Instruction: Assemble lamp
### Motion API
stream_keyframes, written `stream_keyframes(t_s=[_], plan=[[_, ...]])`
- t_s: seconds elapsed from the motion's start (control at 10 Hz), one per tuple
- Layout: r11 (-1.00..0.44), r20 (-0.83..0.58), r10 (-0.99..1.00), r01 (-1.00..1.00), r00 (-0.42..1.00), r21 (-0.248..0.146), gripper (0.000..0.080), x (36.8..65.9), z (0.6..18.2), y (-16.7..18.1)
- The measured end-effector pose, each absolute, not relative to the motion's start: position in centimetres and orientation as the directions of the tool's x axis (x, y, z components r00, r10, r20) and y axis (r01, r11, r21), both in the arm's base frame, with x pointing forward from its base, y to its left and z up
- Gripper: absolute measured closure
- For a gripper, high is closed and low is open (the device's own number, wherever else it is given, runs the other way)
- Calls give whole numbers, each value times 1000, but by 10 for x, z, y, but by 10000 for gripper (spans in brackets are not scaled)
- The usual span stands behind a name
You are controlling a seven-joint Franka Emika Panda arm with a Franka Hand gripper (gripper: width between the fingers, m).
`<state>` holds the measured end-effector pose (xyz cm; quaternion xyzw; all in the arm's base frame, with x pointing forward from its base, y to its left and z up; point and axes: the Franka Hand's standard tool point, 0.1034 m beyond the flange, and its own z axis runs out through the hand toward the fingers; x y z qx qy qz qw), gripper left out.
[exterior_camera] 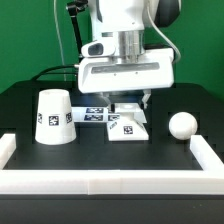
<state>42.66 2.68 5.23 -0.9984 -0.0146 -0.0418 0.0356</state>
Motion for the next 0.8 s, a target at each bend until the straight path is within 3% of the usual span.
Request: stream_keyframes(t_s=[0.8], plan=[[-994, 194, 22, 43, 981, -102, 264, 520, 53, 58]])
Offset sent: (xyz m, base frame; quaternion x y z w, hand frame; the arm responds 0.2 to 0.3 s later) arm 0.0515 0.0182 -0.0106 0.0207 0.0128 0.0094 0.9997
